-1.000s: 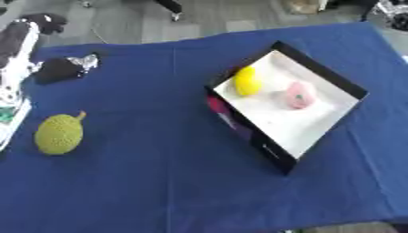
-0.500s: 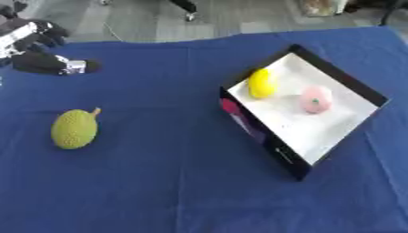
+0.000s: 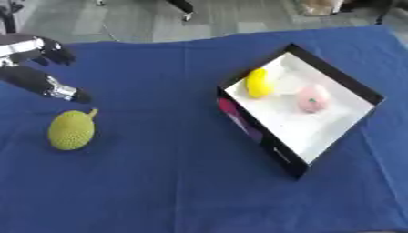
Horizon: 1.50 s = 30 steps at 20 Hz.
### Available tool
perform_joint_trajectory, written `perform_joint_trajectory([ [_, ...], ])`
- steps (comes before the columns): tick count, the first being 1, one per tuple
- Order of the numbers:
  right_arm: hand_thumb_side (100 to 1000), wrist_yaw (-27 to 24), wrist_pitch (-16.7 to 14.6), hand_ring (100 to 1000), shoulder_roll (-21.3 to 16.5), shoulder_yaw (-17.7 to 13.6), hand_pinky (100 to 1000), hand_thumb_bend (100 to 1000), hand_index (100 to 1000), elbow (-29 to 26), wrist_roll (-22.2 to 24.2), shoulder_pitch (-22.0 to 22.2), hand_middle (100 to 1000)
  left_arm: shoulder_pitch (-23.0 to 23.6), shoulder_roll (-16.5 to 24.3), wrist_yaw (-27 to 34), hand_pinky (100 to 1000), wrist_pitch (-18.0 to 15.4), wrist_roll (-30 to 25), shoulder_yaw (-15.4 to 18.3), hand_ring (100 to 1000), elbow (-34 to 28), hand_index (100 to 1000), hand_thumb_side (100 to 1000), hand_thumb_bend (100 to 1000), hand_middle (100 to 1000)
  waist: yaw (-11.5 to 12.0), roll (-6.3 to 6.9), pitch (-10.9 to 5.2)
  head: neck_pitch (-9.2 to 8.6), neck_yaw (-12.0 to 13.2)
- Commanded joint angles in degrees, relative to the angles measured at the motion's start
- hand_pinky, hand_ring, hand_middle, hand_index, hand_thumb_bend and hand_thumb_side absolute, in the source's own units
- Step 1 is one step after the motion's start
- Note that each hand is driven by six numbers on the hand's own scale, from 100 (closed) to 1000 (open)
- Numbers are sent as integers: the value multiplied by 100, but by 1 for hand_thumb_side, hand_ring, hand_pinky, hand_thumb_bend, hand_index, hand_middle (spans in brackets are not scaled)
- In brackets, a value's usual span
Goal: Pick up the objects with one hand, pass them to the other hand, and then place them into the box on the other side of the table.
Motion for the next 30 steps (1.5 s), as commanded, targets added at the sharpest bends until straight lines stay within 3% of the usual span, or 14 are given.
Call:
perform_joint_trajectory([
  [1, 386, 90, -43, 1000, -250, -35, 993, 100, 1000, -32, 3, -12, 1000, -122, 214, -453, 926, 673, -811, -171, 891, 283, 832, 437, 952, 783, -14, 36, -148, -14, -14],
  [6, 381, 197, -45, 1000, -215, -22, 993, 100, 1000, 10, 1, -27, 1000, -93, 150, -1248, 923, 544, -813, -443, 889, 860, 834, 439, 1000, 792, -40, 43, -142, -14, 12],
  [11, 380, 280, -33, 1000, -174, 20, 993, 100, 1000, 81, 20, -131, 1000, -62, 16, -1335, 918, 562, -813, -549, 888, 1259, 835, 440, 988, 793, -55, 38, -139, -14, 18],
  [17, 376, 377, -54, 1000, -120, 35, 993, 100, 1000, 113, 32, -129, 1000, -65, -150, -1303, 898, 715, -813, -535, 875, 1356, 817, 448, 857, 785, -73, 22, -120, -14, 42],
  [26, 371, 516, -81, 1000, -96, 44, 993, 100, 1000, 137, 27, -48, 1000, -93, -12, -1119, 906, 634, -813, -680, 885, 1464, 829, 442, 928, 794, -82, 46, -116, -14, 78],
  [30, 345, 624, -145, 1000, -134, 63, 992, 100, 1000, 137, -12, 21, 1000, -74, 22, -1225, 898, 662, -813, -664, 876, 1481, 790, 375, 830, 781, -78, 45, -110, -14, 84],
])
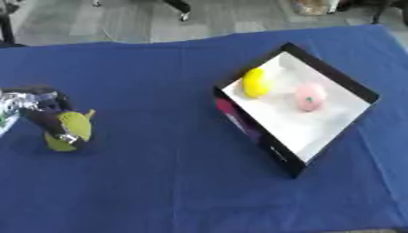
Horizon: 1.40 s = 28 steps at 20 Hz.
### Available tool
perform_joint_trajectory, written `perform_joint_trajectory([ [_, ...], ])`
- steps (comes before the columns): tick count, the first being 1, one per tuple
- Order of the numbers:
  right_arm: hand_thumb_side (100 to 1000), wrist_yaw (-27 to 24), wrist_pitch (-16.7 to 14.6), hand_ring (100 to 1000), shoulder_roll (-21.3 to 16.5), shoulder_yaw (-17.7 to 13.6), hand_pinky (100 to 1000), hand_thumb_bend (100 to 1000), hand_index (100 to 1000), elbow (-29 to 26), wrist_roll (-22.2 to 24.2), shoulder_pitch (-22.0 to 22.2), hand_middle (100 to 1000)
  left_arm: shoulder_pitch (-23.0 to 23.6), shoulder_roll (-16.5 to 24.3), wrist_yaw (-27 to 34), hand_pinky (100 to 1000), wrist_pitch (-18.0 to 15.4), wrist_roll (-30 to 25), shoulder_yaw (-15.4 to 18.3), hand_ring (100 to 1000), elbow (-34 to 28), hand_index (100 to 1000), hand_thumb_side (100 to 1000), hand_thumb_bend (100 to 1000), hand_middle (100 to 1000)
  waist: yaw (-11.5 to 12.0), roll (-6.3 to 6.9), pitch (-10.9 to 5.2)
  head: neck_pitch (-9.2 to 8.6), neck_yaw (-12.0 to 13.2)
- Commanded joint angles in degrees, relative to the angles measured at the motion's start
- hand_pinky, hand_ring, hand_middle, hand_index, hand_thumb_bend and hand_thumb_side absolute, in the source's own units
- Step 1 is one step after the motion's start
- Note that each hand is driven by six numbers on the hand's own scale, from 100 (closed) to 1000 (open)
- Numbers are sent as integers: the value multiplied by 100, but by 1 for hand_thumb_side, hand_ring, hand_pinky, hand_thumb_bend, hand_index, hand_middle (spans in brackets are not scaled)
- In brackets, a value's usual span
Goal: Pick up the objects with one hand, pass them to the other hand, and then place them into the box on the other side of the table.
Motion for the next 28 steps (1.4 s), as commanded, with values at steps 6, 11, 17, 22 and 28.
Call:
perform_joint_trajectory([
  [6, 339, 174, -139, 1000, -205, 3, 991, 100, 1000, -35, -66, 12, 1000, -89, 118, 62, 869, 802, -734, -7, 839, -39, 675, 104, 518, 750, 0, 38, -98, -14, 26],
  [11, 343, 215, -130, 1000, -191, -2, 991, 100, 1000, -15, -88, 56, 1000, -73, 153, 247, 838, 728, -734, -81, 789, -43, 592, 100, 422, 708, 9, 40, -105, -14, 38],
  [17, 348, 129, -110, 1000, -184, -10, 991, 100, 1000, -77, -79, 37, 1000, -162, 210, 285, 818, 999, -734, 246, 767, -972, 585, 100, 284, 684, 57, 21, -131, -14, 3],
  [22, 355, -52, -83, 1000, -209, -24, 991, 100, 1000, -165, -75, -16, 1000, -213, 150, 337, 801, 1479, -734, 659, 740, -2265, 588, 100, 169, 670, 87, -27, -147, -14, -38],
  [28, 359, -220, -65, 1000, -234, -21, 991, 100, 1000, -287, -80, -89, 1000, -222, 75, 151, 795, 1789, -689, 753, 741, -3030, 588, 100, 148, 665, 101, -55, -152, -14, -60],
])
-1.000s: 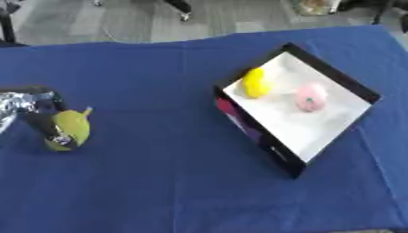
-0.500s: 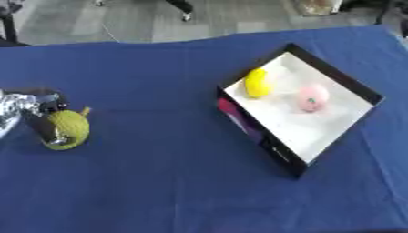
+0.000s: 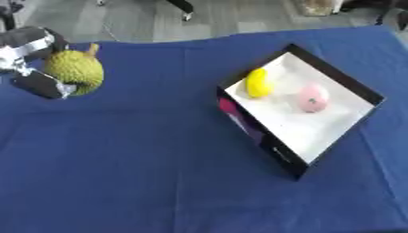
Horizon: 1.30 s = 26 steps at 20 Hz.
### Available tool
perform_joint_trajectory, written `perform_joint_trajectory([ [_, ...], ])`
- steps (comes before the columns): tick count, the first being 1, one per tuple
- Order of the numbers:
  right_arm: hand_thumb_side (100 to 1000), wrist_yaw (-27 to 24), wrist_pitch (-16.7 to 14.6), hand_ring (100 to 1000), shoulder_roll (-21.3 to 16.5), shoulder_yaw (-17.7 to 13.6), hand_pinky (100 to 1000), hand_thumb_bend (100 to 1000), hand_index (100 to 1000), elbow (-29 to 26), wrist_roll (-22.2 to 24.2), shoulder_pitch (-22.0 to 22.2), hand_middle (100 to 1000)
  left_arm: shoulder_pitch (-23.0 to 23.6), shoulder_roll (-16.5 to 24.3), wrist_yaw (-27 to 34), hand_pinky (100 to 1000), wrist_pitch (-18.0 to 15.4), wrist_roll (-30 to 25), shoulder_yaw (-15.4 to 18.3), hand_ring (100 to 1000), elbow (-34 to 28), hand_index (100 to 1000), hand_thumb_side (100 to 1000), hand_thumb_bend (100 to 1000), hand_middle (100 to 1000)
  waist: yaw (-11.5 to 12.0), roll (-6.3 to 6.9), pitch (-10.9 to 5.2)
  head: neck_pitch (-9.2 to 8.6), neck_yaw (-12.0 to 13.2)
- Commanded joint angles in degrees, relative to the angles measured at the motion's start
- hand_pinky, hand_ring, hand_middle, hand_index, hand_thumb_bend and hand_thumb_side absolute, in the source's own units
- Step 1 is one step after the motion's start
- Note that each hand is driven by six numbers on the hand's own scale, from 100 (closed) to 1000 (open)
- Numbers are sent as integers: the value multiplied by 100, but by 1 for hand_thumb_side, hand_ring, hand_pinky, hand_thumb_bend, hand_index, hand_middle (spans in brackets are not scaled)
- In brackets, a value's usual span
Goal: Pick up the objects with one hand, pass them to the other hand, and then place them into the box on the other side of the table.
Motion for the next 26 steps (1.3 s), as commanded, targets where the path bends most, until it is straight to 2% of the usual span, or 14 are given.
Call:
perform_joint_trajectory([
  [1, 359, -107, 15, 1000, -234, -72, 991, 100, 1000, -148, -4, -105, 1000, -124, 58, -105, 795, 1346, -1165, 133, 741, -350, 588, 100, 148, 665, 8, -54, -152, -14, -31],
  [2, 359, -116, 21, 1000, -235, -72, 991, 100, 1000, -157, -4, -107, 1000, -121, 57, -118, 795, 1370, -1172, 132, 741, -381, 588, 100, 148, 665, 8, -55, -152, -14, -31],
  [3, 323, -127, 19, 1000, -235, -62, 987, 100, 1000, -173, 1, -118, 1000, -126, 47, -127, 793, 1381, -1173, 142, 744, -412, 595, 100, 100, 660, 11, -65, -157, -14, -50],
  [6, 266, -117, -42, 1000, -192, 159, 984, 100, 1000, -398, 160, -414, 1000, -45, -252, -240, 799, 1441, -997, 333, 759, -690, 594, 100, 100, 668, 0, -102, -158, -14, -127],
  [8, 266, -39, 5, 1000, -157, 265, 984, 100, 1000, -424, 233, -603, 1000, -4, -481, -367, 799, 1488, -822, 327, 759, -724, 594, 100, 100, 668, -2, -104, -161, -14, -159],
  [9, 209, -12, 14, 1000, -144, 291, 983, 100, 1000, -427, 252, -650, 1000, 1, -542, -385, 793, 1486, -726, 307, 751, -704, 596, 104, 100, 657, 0, -108, -162, -14, -180],
  [11, 193, 109, 9, 1000, -61, 467, 982, 100, 1000, -471, 365, -846, 1000, 39, -751, -453, 791, 1408, -544, 300, 746, -778, 597, 108, 100, 655, 13, -139, -166, -14, -318],
  [16, 181, 505, 13, 1000, 172, 817, 983, 100, 1000, -197, 692, -1327, 1000, 159, -1335, -714, 790, 1302, -85, 247, 743, -549, 598, 121, 100, 651, 39, -158, -170, -14, -437],
  [26, 108, 1267, -364, 1000, 490, 1215, 979, 100, 1000, 38, 918, -1645, 1000, 302, -1843, -781, 788, 955, 869, 158, 742, -366, 598, 139, 100, 643, 86, -218, -150, -14, -562],
])
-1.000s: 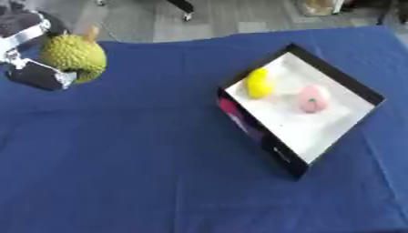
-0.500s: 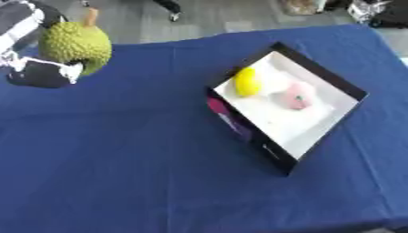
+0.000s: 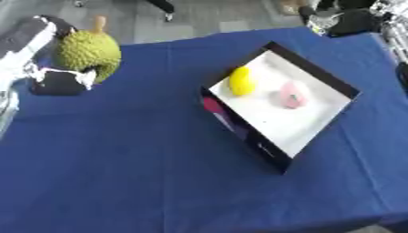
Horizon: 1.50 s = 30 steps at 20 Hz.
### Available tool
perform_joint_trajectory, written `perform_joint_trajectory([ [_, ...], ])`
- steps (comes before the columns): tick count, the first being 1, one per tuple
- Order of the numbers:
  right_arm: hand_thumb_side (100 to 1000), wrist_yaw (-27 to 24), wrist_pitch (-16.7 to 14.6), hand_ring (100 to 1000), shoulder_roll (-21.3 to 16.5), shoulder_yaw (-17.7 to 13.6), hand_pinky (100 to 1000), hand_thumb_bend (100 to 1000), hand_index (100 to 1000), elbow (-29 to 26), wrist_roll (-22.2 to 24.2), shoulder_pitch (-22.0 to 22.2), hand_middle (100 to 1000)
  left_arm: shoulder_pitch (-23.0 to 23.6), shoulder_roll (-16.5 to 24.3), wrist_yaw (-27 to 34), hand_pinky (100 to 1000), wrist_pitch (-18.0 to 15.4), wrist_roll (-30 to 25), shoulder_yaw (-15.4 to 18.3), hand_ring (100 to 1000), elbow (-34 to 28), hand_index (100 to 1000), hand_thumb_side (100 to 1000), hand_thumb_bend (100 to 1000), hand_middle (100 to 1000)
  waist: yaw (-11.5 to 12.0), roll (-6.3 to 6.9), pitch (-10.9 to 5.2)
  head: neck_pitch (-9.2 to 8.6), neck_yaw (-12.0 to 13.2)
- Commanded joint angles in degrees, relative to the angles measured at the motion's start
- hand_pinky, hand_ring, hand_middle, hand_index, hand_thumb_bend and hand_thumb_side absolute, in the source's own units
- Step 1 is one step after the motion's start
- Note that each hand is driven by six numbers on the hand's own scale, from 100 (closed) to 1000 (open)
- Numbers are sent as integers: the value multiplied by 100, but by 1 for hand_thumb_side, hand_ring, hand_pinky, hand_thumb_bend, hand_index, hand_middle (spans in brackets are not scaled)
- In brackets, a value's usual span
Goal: Pick up the objects with one hand, pass them to the other hand, and then place them into the box on the other side of the table.
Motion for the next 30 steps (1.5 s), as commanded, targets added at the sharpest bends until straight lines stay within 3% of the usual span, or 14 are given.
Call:
perform_joint_trajectory([
  [1, 109, 247, -119, 1000, -19, 63, 979, 100, 1000, 33, 73, -162, 1000, -67, -118, 13, 788, 78, 128, 4, 742, -21, 598, 141, 100, 636, 9, -97, -145, -14, -58],
  [11, 105, 761, -302, 1000, 387, 318, 977, 100, 1000, 166, 394, -372, 1000, -41, -623, 334, 787, -434, 1167, -97, 733, 479, 600, 167, 100, 628, 106, -169, -117, -14, -325],
  [22, 109, 882, -395, 1000, 582, 492, 978, 100, 1000, 134, 582, -454, 1000, -47, -1029, 814, 783, -1012, 2395, -310, 734, 1226, 599, 177, 100, 629, 147, -222, -61, -14, -655],
  [30, 179, 962, -416, 1000, 793, 661, 978, 100, 1000, 178, 877, -665, 1000, -87, -1284, 1154, 777, -1508, 3235, -472, 736, 1635, 599, 198, 100, 627, 246, -206, 0, -14, -807],
])
